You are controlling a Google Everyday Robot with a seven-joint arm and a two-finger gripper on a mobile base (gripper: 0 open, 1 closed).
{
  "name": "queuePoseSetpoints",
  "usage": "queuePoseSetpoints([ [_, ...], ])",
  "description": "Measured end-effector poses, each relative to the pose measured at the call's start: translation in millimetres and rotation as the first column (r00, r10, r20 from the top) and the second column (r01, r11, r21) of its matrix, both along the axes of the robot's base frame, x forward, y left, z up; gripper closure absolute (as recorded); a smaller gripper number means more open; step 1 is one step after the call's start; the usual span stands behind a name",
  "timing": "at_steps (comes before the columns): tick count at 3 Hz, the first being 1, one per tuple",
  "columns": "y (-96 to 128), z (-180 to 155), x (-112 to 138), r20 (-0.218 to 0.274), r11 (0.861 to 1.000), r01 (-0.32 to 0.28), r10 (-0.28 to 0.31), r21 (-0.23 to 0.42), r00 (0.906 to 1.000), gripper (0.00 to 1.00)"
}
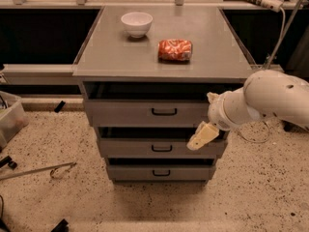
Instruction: Open top drawer
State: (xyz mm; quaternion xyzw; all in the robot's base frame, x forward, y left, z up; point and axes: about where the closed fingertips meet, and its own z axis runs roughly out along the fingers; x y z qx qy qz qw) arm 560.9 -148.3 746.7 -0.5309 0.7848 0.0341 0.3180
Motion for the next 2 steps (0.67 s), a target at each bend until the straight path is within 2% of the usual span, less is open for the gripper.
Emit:
queuePoseSetpoints([
  [1,0.1,0.0,0.1,0.000,1.000,0.000,0.000,0.000,1.0000,0.00],
  [2,11.4,-13.1,18.6,0.013,0.999,0.001,-0.002,0.034,0.9999,0.00],
])
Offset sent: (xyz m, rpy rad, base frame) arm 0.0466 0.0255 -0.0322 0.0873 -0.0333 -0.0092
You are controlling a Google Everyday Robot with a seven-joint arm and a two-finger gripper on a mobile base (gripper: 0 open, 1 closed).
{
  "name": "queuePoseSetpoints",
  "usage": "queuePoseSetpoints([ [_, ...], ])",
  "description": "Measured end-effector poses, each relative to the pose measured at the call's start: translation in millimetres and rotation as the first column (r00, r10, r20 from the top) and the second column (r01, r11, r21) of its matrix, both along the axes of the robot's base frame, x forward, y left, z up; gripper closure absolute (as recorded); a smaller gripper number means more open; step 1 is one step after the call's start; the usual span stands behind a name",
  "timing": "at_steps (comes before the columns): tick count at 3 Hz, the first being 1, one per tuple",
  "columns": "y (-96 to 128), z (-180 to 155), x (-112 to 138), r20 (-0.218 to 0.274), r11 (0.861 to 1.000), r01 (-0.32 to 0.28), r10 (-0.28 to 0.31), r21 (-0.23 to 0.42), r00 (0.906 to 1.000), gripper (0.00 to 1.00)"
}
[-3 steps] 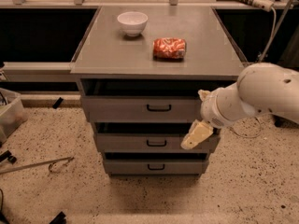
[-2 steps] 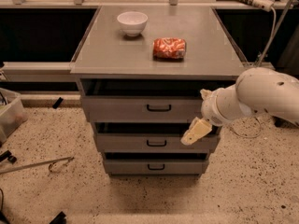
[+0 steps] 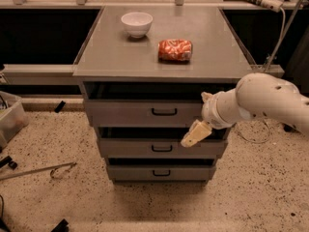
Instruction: Open top drawer
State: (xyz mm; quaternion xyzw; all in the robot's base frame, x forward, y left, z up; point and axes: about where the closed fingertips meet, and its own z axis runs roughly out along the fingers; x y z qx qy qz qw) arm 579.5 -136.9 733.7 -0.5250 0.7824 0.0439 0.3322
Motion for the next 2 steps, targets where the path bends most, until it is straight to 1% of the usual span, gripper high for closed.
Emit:
queuePoseSetpoints([
  [1,13.1,-20.5,23.2,-0.013,0.999,-0.027,0.027,0.028,0.9995,0.00],
  [2,19.3,-41.3,43.3,-0.024,0.999,-0.024,0.025,0.046,0.9994,0.00],
])
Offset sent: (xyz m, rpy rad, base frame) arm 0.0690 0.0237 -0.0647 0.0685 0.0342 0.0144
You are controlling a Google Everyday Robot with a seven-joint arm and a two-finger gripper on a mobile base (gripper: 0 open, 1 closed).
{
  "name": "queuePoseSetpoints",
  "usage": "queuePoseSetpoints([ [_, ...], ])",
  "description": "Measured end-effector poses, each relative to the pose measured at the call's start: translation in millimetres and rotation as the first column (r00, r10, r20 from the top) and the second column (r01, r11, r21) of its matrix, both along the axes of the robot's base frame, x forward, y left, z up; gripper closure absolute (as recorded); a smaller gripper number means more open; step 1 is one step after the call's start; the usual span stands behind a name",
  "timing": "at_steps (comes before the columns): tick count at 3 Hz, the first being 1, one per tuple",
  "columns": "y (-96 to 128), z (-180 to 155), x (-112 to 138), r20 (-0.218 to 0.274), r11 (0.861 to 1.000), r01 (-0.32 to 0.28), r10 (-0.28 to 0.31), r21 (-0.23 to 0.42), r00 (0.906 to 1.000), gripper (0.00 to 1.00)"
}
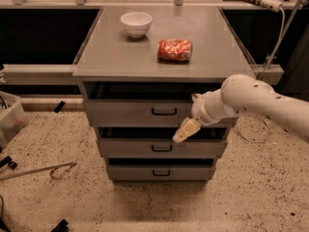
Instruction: Open top drawer
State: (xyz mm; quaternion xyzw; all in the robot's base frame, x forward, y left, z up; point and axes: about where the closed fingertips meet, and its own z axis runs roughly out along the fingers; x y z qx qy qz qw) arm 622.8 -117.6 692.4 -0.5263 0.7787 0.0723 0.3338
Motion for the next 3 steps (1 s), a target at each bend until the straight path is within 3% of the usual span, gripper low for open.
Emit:
queuePoseSetpoints([
  [1,-5.9,-27.1,17.5,-0.018,0.997,0.064,-0.064,0.030,0.9978,0.00],
  [3,-6.1,-28.2,18.5,-0.040,0.997,0.068,-0.067,0.030,0.9970,0.00],
])
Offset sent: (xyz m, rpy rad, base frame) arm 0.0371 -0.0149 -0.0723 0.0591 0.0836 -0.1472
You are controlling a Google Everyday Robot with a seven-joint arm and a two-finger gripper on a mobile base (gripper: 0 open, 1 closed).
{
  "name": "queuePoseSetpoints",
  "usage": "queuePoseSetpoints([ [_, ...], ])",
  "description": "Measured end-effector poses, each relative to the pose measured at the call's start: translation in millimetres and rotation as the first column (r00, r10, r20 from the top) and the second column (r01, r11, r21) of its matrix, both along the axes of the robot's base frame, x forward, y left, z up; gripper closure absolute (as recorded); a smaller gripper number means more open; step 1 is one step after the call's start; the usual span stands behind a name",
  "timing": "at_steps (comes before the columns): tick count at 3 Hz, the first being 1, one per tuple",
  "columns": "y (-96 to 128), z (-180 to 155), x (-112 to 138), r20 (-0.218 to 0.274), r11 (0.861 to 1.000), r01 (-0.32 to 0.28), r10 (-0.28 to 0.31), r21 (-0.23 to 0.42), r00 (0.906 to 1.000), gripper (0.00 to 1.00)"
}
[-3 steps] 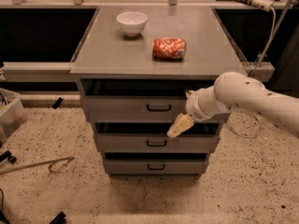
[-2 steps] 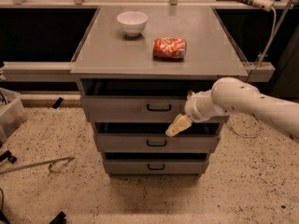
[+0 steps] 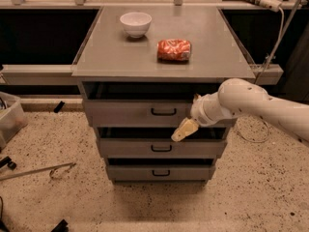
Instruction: Open top drawer
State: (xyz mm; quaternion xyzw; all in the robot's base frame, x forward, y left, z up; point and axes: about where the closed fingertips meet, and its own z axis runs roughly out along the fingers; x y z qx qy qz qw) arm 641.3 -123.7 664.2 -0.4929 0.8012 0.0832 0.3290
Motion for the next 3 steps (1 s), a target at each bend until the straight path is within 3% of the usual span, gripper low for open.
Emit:
queuePoseSetpoints([
  [1,0.4,2.6,0.0,0.000,1.000,0.000,0.000,0.000,1.0000,0.00],
  [2,2.6,5.3,-13.3,-0.051,0.999,-0.039,0.039,-0.004,0.9980,0.00],
  [3,2.6,5.3,-13.3,-0.051,0.999,-0.039,0.039,-0.004,0.9979,0.00],
])
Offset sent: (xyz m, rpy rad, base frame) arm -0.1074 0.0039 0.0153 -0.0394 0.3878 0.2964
